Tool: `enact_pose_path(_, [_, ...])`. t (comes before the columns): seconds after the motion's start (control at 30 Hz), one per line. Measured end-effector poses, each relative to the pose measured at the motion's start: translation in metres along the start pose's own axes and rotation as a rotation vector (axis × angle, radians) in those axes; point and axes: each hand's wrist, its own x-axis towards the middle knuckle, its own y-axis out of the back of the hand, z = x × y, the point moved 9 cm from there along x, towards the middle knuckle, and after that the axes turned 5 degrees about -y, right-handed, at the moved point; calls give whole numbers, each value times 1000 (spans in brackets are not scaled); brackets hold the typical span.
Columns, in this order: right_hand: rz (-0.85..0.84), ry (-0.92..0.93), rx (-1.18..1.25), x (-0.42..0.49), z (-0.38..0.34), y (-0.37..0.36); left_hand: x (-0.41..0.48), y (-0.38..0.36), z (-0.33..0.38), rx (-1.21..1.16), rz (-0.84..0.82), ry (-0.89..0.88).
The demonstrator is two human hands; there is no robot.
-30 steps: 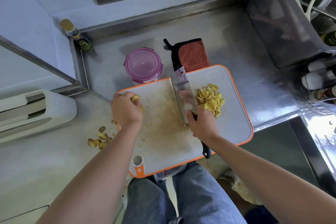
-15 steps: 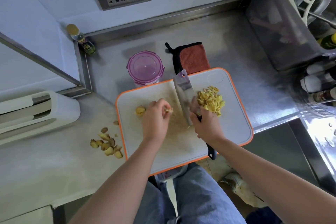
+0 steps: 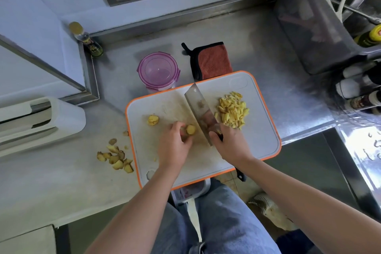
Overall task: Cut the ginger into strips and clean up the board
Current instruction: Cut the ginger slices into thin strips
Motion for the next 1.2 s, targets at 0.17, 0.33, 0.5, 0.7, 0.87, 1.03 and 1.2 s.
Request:
enact_pose_path(0.17, [5,42,-64,-5,0,2,2,-10,14,-16,-16,16])
enact_pose_path(0.33, [29,42,-66,-4,5,11,2,-15,16,-2,-23,38])
enact_pose_path(0.5, [33,63,-67,-5,-1,14,0,-8,18,22,-1,28])
enact_pose_path(0.7, [31,20,-23,-5,3,14,-1,-3,17,59,7,-12])
enact_pose_path(0.87, [14,-7,-11,-7,9,14,2,-8,26,85,-12,-33])
enact_pose_path(1.03, [15,34,-30,-9,1,13,3,-10,22,93,-17,-9])
enact_pose_path(1.2, [20,60,-81,-8,-8,13,-2,-8,13,-85,39,145])
